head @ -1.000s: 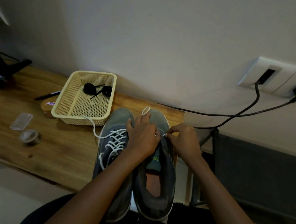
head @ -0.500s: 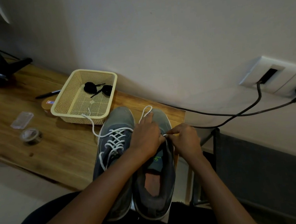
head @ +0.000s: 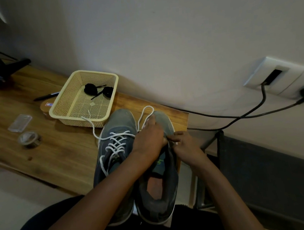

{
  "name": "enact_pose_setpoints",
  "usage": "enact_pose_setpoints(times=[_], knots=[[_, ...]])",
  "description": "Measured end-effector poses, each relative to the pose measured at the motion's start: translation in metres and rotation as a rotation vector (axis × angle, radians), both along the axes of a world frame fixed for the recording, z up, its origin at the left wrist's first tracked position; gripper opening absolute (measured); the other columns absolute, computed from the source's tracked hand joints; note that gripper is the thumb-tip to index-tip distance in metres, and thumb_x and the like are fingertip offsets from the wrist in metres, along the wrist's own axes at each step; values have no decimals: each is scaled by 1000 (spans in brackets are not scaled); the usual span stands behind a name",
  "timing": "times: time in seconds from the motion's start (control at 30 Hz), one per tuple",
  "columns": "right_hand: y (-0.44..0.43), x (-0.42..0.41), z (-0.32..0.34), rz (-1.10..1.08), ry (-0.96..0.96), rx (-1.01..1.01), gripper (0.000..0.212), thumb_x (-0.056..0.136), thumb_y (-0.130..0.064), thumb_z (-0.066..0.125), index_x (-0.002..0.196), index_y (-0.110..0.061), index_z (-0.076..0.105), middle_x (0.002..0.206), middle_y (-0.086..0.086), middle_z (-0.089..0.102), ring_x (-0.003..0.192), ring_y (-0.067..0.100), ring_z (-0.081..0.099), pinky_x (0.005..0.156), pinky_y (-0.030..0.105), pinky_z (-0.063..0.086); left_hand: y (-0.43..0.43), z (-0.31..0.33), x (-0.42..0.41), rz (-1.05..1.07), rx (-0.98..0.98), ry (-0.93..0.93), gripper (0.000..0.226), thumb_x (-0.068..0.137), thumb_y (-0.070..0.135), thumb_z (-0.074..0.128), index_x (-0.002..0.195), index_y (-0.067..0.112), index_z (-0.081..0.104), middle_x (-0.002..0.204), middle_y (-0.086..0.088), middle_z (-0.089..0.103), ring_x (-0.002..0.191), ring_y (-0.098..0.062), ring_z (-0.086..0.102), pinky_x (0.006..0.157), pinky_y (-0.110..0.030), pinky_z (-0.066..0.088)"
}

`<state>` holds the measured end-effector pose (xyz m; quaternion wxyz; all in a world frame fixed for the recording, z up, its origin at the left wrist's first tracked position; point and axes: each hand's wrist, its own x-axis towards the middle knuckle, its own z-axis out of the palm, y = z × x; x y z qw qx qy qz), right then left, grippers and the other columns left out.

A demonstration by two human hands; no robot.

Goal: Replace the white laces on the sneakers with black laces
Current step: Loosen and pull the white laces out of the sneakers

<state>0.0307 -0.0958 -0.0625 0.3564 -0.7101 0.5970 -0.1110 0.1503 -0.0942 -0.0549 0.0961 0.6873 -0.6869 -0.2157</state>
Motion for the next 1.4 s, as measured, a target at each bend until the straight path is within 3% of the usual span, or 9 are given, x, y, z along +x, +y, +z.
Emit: enact_pose_setpoints(times=[0.1, 0.23, 0.33, 0.53, 0.83, 0.97, 1.1, 1.23, 1.4], knots=[[1, 0, 7, -18, -29, 17, 31, 92, -1, 47, 117, -5, 65, 123, 15, 53, 121, 25, 42, 88, 25, 36, -1, -1, 1, -2, -2, 52, 35, 91, 13, 50, 121, -2, 45, 158, -10, 9, 118, -33, 50, 73, -34, 34], [-4, 0, 16, -59, -35, -1, 31, 92, -2, 49, 119, -4, 64, 123, 11, 61, 111, 17, 52, 69, 16, 31, 0, -1, 1, 45, -3, 115, 31, 93, 13, 49, 119, -3, 44, 158, -11, 9, 111, -37, 53, 73, -34, 32], [-8, 2, 17, -104, 10, 26, 31, 91, -9, 52, 119, -11, 66, 123, 6, 63, 113, 16, 54, 78, 16, 35, 1, -1, -2, 68, -8, 100, 37, 95, 14, 47, 126, -3, 39, 158, -12, 10, 112, -39, 53, 75, -37, 34], [-12, 5, 4, -191, 136, 67, 32, 73, -30, 55, 98, -24, 74, 110, 6, 69, 110, 31, 57, 99, 58, 39, -17, 1, 21, 336, -142, 474, 18, 97, 11, 42, 112, 2, 44, 106, -18, 56, 94, -34, 55, 69, -32, 33], [-23, 25, 33, -235, -104, -180, 15, 83, -16, 64, 94, -12, 75, 97, 6, 71, 94, 21, 64, 86, 38, 50, -27, 26, 52, 389, -406, 796, 5, 85, 16, 68, 89, 13, 68, 76, 5, 57, 64, 8, 51, 60, -9, 37], [-25, 47, 27, -70, 46, -126, 5, 80, -28, 70, 84, -25, 71, 93, 6, 67, 98, 28, 60, 88, 44, 48, -27, 28, 54, 359, -393, 894, 4, 90, 12, 61, 87, 14, 59, 69, 6, 54, 58, -2, 52, 65, -20, 45], [-28, 53, 20, -103, 133, -65, 28, 79, -16, 63, 54, -22, 53, 81, 12, 64, 91, 33, 59, 80, 40, 48, -27, 28, 60, 379, -492, 981, 16, 96, 10, 51, 83, 20, 51, 77, 6, 64, 57, 3, 59, 64, -13, 48], [-26, 55, 32, -305, -276, 28, 23, 78, -2, 59, 55, -4, 56, 72, 27, 62, 61, 25, 54, 58, 31, 41, -27, 26, 66, 409, -557, 957, 20, 92, 9, 58, 80, 24, 53, 83, 4, 65, 77, -10, 66, 70, -16, 50], [-27, 61, 46, -628, -879, 150, 19, 77, 8, 49, 70, -9, 52, 58, 7, 53, 33, 5, 38, 36, 16, 28, -29, 18, 69, 395, -492, 902, 6, 90, 10, 61, 93, 13, 65, 86, -1, 67, 85, -13, 65, 76, -18, 50]])
